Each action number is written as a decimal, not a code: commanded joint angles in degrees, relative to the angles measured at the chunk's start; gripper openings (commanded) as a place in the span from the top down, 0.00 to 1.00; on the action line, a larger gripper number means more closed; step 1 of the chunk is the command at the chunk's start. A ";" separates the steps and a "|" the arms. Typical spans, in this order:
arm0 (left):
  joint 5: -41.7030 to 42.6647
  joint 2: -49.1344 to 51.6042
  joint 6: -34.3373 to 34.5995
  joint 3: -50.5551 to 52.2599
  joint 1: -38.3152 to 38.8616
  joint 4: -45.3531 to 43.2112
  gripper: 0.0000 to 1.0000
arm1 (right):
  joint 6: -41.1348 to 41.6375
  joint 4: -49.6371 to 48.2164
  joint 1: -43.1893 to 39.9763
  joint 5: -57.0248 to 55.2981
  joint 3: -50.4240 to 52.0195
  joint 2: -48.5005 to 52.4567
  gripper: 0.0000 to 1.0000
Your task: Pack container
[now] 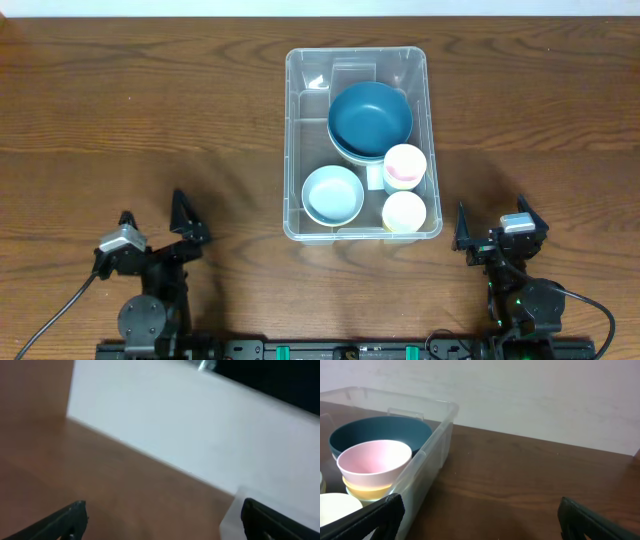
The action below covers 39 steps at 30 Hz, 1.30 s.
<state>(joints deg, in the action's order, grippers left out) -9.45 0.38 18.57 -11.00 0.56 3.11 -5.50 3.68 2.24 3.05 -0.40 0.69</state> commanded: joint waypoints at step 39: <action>8.87 -0.26 -20.06 10.78 0.55 0.98 0.02 | -0.81 0.24 -0.57 0.39 0.09 -0.35 0.01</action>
<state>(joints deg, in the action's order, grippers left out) -0.16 0.36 -0.32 -1.21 0.89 1.65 -5.50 3.68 2.24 3.07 -0.40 0.69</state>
